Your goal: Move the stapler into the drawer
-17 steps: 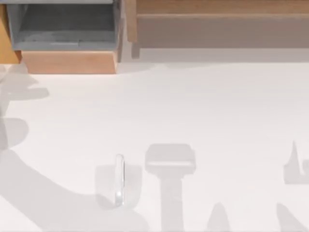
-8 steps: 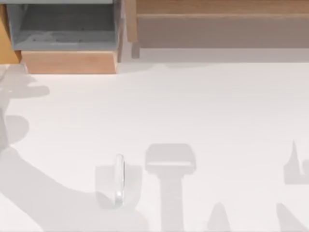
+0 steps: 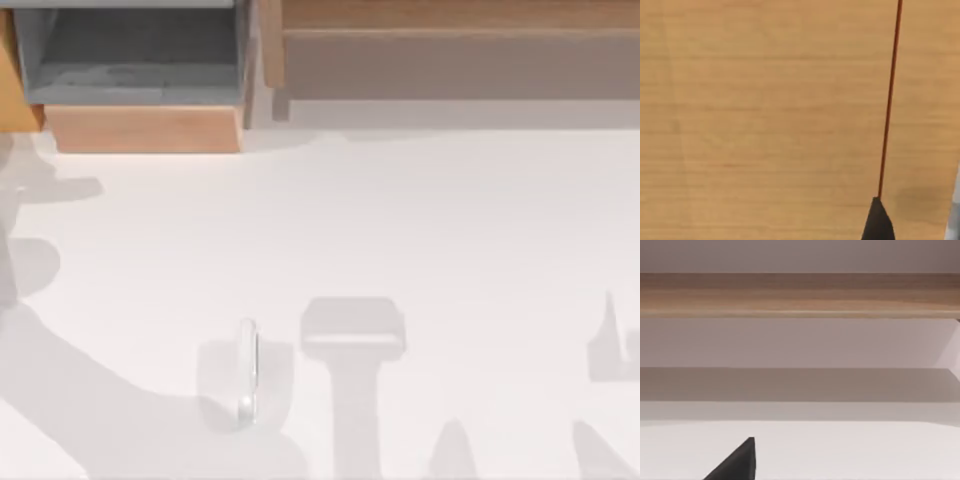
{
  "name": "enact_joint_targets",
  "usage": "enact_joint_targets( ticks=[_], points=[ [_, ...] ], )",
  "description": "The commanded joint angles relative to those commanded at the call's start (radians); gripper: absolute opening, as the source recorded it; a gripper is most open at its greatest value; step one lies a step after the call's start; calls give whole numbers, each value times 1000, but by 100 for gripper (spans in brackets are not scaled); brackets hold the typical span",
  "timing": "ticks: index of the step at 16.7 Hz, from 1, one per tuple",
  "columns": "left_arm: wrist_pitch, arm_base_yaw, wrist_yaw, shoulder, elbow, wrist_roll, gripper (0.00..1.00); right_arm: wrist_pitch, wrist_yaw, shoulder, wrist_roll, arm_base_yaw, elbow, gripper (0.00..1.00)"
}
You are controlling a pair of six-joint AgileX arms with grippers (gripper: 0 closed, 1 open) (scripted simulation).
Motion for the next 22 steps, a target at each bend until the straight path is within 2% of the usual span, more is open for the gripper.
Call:
enact_joint_targets(
  ticks=[1,2,12,18,22],
  points=[
    [0,0,0,0,0,0,2,0,0,0,0,0,0,100],
    [0,0,0,0,0,0,0,0,0,0,0,0,0,100],
    [2,12,1,-4,-18,-6,0,0,0,0,0,0,0,100],
    [113,64,57,-100,-243,-5,0,0,0,0,0,0,0,100],
    [139,74,70,-118,-279,-2,0,0,0,0,0,0,0,100]
  ],
)
